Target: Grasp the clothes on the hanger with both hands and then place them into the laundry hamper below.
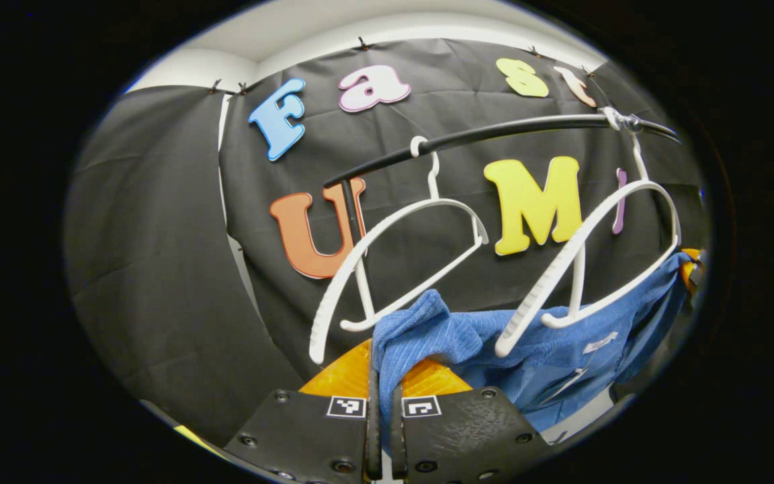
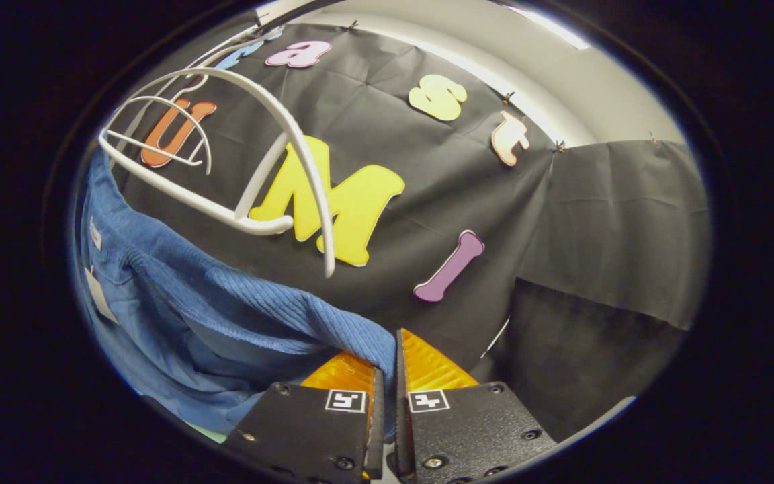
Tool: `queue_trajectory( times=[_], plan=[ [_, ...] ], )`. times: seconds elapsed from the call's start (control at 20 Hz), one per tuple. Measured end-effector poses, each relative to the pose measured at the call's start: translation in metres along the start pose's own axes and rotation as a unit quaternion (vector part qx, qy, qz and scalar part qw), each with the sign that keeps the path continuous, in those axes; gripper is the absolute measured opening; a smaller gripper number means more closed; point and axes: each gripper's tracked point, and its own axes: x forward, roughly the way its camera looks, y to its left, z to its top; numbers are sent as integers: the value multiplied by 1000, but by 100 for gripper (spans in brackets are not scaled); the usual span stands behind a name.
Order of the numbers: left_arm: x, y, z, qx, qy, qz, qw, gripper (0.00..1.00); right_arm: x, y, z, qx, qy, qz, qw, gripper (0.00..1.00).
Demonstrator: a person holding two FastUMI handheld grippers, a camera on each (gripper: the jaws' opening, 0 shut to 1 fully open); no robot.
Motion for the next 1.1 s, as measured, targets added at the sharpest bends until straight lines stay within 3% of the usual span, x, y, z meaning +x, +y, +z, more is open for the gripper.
queue_trajectory(
  times=[0.65, 1.1],
  plan=[
    [-35, -9, -47, -29, 44, -11, 999, 6, -41, 23, -57, 61, 87, 56, 993, 10],
    [-79, -41, -64, -2, 52, -50, 997, 6, -92, 46, -66, 91, 104, 109, 984, 10]
  ],
)
